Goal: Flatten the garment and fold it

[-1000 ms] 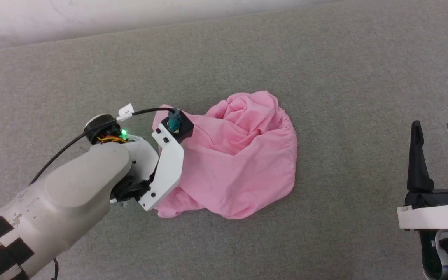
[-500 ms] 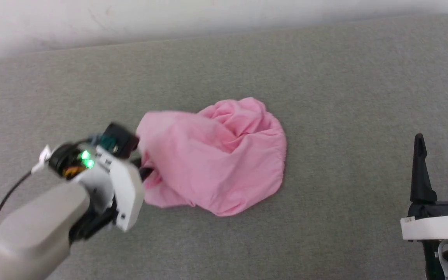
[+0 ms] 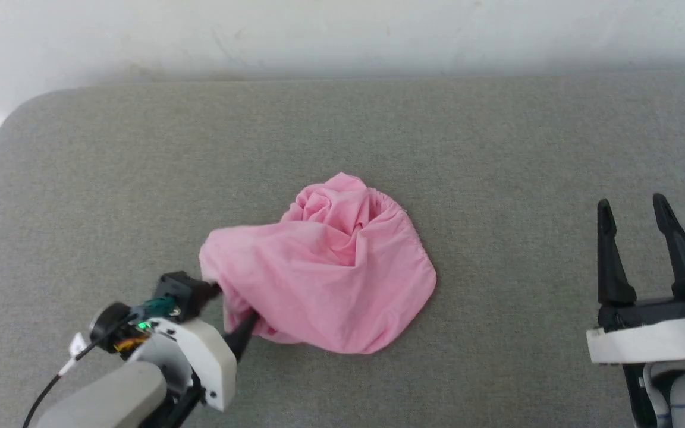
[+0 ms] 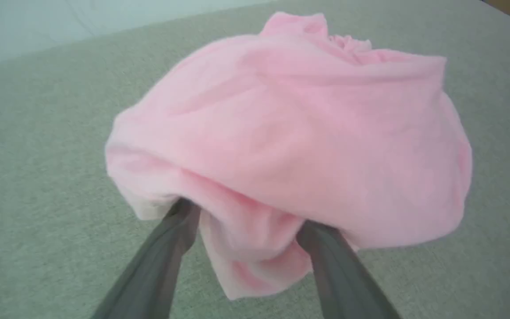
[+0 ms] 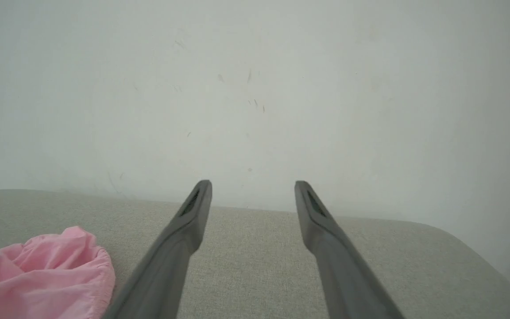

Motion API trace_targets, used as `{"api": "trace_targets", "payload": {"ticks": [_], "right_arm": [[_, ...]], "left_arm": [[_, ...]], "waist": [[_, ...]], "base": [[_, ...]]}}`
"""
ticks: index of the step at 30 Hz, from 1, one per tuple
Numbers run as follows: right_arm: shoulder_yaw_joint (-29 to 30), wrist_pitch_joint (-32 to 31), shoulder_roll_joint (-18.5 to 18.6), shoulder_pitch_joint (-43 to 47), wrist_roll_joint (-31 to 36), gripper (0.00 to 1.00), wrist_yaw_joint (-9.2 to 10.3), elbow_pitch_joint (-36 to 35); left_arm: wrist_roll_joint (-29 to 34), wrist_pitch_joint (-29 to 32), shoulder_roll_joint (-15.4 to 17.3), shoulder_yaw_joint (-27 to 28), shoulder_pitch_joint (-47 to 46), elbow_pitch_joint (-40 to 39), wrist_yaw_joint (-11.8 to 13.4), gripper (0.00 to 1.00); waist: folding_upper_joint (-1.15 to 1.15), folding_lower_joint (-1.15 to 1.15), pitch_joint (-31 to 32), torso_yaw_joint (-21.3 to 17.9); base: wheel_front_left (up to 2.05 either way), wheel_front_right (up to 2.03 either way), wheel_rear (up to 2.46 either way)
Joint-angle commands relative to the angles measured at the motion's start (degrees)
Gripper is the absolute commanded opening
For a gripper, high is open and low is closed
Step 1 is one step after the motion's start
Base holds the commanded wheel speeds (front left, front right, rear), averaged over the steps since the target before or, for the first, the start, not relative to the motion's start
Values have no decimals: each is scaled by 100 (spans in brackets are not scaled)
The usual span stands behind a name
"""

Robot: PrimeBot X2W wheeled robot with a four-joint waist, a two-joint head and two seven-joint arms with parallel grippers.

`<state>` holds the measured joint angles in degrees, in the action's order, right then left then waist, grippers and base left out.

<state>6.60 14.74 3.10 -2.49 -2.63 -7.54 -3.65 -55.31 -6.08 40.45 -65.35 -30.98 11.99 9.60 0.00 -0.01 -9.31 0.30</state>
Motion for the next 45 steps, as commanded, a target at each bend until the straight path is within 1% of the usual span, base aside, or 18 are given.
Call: {"api": "trace_targets", "payload": {"ticks": [1, 2, 4, 6, 9, 12, 14, 16, 20, 23, 26, 28, 29, 31, 33, 36, 41, 45], "right_arm": [[-39, 26, 31, -133, 51, 100, 5, -45], [-84, 26, 96, -213, 73, 100, 5, -62], [-194, 26, 270, -408, 84, 100, 5, -74], [-368, 26, 476, -643, 61, 100, 5, -53], [-737, 26, 851, -1071, 10, 100, 5, 74], [-1277, 26, 1255, -1563, -169, 100, 5, 445], [-1829, -65, 1577, -1928, -346, 100, 5, 880], [-2546, -413, 1928, -2368, -716, 100, 5, 1208], [-3947, -1602, 2470, -3276, -1932, 100, 5, 1624], [-4921, -2676, 2743, -3883, -2820, 100, 5, 1842], [-5659, -3662, 2876, -4391, -3453, 100, 5, 2121], [-5938, -3985, 2836, -4674, -3813, 100, 5, 2308], [-6107, -4122, 2843, -4818, -3868, 100, 5, 2425], [-6424, -4274, 2827, -5076, -3903, 100, 5, 2659], [-6556, -4308, 2684, -5228, -4112, 100, 5, 2902], [-6782, -4274, 2542, -5409, -4214, 100, 5, 3365], [-7217, -4193, 2332, -5367, -4535, 100, 5, 4032], [-7640, -4183, 2309, -5268, -4780, 100, 5, 4241]], "left_arm": [[136, -251, -6, 117, 66, -6, 146, 100], [203, -510, -4, 253, 85, -21, 336, 100], [419, -785, 19, 527, 112, -110, 698, 100], [671, -871, 36, 835, 193, -276, 1062, 100], [1123, -887, -88, 1549, 456, -808, 1512, 100], [1706, -889, -291, 2335, 876, -1231, 1806, 100], [2145, -890, -470, 2800, 1157, -1418, 1959, 100], [2518, -890, -735, 3230, 1422, -1613, 2055, 100], [3220, -891, -1287, 4099, 1872, -1783, 2059, 100], [3744, -891, -1710, 4568, 2174, -1956, 2050, 100], [4132, -891, -2054, 4878, 2368, -2023, 1841, 100], [4324, -891, -2246, 5024, 2455, -1999, 1663, 100], [4394, -891, -2340, 5093, 2464, -1984, 1554, 100], [4535, -891, -2496, 5247, 2460, -1893, 1364, 100], [4671, -891, -2677, 5372, 2457, -1853, 1256, 100], [4802, -891, -2908, 5495, 2410, -1777, 1053, 100], [4983, -891, -3219, 5646, 2272, -1663, 760, 100], [5086, -891, -3352, 5760, 2256, -1567, 571, 100]], "waist": [[0, 1, 113, 104], [0, 1, 138, 128], [0, 1, 178, 184], [0, 1, 205, 225], [0, 1, 209, 285], [0, 1, 175, 335], [0, 1, 153, 358], [0, 1, 120, 412], [0, 1, 21, 494], [0, 1, -67, 571], [0, 1, -171, 685], [0, 1, -260, 753], [0, 1, -310, 801], [0, 1, -416, 893], [0, 1, -517, 964], [0, 1, -666, 1090], [0, 1, -808, 1281], [0, 1, -810, 1309]], "base": [[0, 0, 0], [0, 0, 0], [0, 0, 0], [0, 0, 0], [0, 0, 0], [0, 0, 0], [0, 0, 0], [0, 0, 0], [0, 0, 0], [0, 0, 0], [0, 0, 0], [0, 0, 0], [0, 0, 0], [0, 0, 0], [0, 0, 0], [0, 0, 0], [0, 0, 0], [0, 0, 0]]}}
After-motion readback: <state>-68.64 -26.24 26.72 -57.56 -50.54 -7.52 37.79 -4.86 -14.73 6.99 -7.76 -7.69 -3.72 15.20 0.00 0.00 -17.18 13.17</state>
